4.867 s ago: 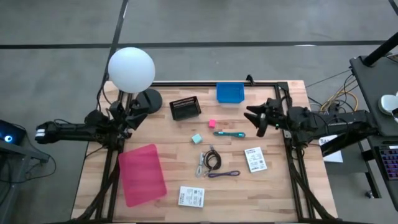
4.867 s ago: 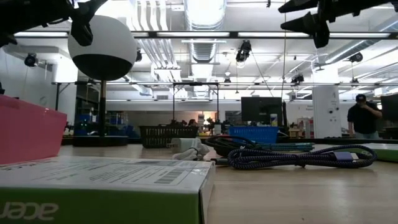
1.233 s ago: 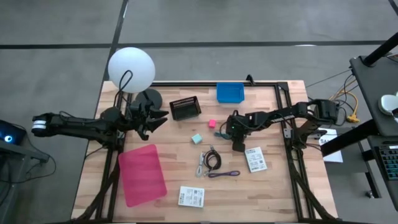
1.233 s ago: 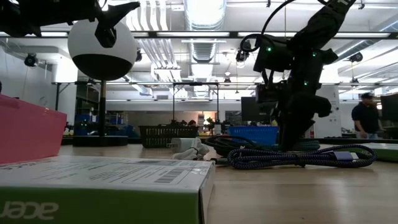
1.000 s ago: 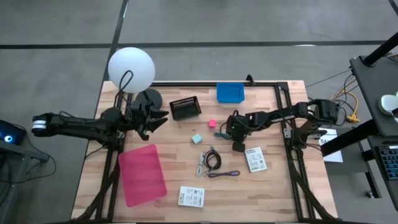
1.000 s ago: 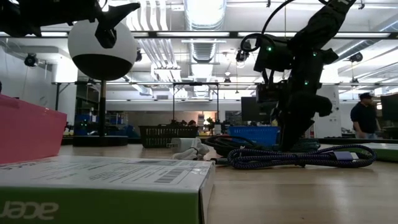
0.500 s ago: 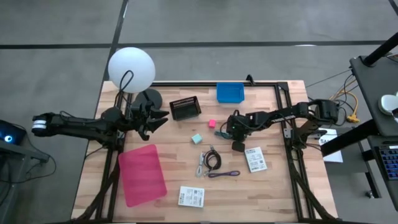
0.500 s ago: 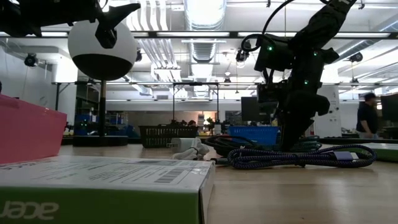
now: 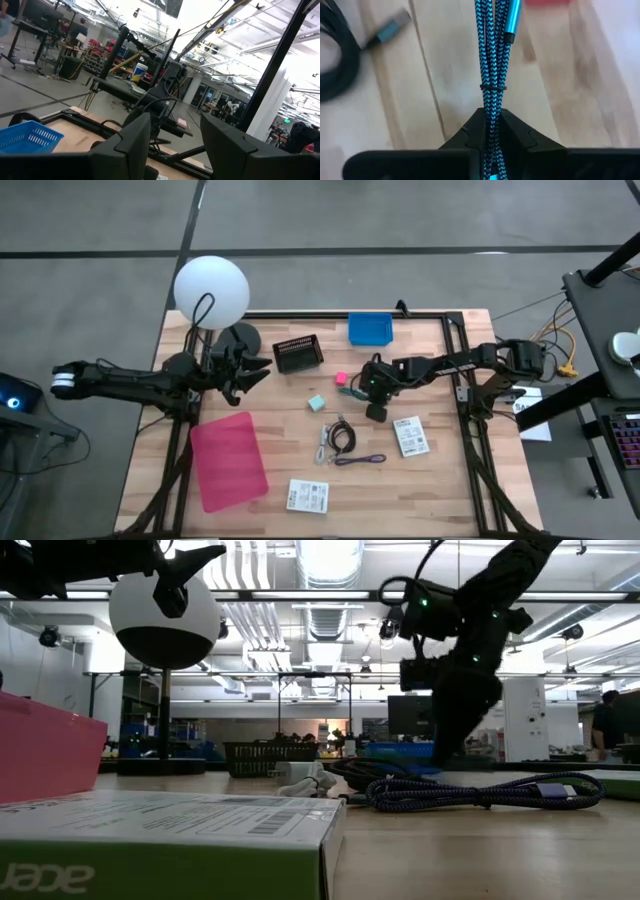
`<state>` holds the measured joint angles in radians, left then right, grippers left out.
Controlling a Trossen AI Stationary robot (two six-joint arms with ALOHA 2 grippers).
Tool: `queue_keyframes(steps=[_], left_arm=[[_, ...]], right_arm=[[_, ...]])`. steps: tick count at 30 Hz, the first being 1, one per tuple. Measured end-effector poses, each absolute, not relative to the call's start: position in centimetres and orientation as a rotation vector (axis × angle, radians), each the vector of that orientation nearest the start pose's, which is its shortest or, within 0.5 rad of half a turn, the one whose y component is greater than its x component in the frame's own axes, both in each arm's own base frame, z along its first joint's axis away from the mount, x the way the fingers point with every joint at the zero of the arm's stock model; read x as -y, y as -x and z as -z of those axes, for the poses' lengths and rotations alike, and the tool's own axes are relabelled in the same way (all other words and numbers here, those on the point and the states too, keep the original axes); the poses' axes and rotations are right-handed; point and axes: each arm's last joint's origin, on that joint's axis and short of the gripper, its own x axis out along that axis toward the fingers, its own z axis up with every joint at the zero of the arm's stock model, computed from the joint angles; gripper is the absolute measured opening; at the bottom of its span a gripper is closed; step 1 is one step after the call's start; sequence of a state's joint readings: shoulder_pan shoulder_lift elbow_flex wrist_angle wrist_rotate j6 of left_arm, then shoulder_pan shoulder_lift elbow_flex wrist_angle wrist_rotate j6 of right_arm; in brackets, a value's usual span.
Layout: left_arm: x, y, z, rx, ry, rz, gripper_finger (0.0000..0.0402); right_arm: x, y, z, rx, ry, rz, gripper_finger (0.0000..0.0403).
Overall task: Pick and place items into bin
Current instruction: Put the blue patterned charger cable into the light pink bin
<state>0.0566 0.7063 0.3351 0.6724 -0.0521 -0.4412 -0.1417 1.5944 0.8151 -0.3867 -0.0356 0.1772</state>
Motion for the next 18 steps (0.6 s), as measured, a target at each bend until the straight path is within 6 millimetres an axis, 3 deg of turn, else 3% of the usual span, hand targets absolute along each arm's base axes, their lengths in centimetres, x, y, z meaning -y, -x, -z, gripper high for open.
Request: queue_keyframes(steps=[8,18], left_arm=[[-1.1,-16.1,-27.1,0.32,0.435,-0.04,0.016],[-1.1,-16.1,-27.1,0.32,0.434,-0.04,0.016]], right_arm=[[4.2,-30.2,-18.0,-1.028,-0.249,0.186,0.0029],[4.2,-33.4,-22.6,-0.747,-0.209,0.117,0.0029]])
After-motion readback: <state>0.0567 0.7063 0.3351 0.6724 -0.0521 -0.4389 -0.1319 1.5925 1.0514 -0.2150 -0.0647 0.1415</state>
